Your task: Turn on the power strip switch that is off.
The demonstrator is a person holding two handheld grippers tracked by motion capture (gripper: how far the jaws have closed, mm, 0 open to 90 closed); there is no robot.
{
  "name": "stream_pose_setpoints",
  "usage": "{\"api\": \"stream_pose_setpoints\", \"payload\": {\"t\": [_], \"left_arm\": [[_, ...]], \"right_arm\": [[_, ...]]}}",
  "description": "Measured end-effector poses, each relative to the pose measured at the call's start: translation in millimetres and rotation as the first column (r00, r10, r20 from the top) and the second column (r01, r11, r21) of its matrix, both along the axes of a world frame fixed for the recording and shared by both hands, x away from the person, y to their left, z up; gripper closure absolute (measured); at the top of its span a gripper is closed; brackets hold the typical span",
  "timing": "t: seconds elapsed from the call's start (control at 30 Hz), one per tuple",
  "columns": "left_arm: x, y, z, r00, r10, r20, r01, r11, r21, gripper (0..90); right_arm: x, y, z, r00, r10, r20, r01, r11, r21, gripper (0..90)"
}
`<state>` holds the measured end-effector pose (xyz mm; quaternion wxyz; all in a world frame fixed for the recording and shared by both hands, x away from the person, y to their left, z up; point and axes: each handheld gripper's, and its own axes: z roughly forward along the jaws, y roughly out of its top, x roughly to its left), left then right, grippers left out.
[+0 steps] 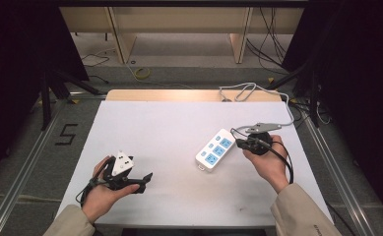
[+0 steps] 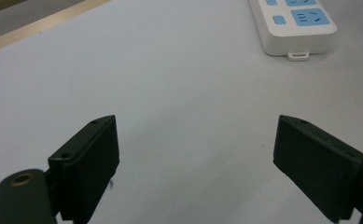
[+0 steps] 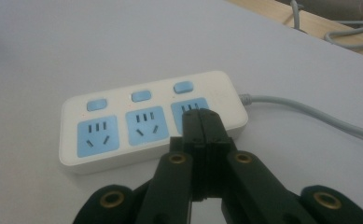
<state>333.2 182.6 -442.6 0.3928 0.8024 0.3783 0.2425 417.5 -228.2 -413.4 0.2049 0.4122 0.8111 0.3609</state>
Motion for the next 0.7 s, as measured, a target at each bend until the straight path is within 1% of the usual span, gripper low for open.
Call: {"api": "stream_pose_setpoints", "payload": {"t": [0.7], "left_arm": [[-0.1,-0.4,-0.1,1.0,-0.003,-0.002,0.003,1.0,-0.004,14.2]], "right_arm": [[10.9,5.5,-1.4,0.9999,-0.001,-0.015,0.001,1.0,-0.006,90.0]]}}
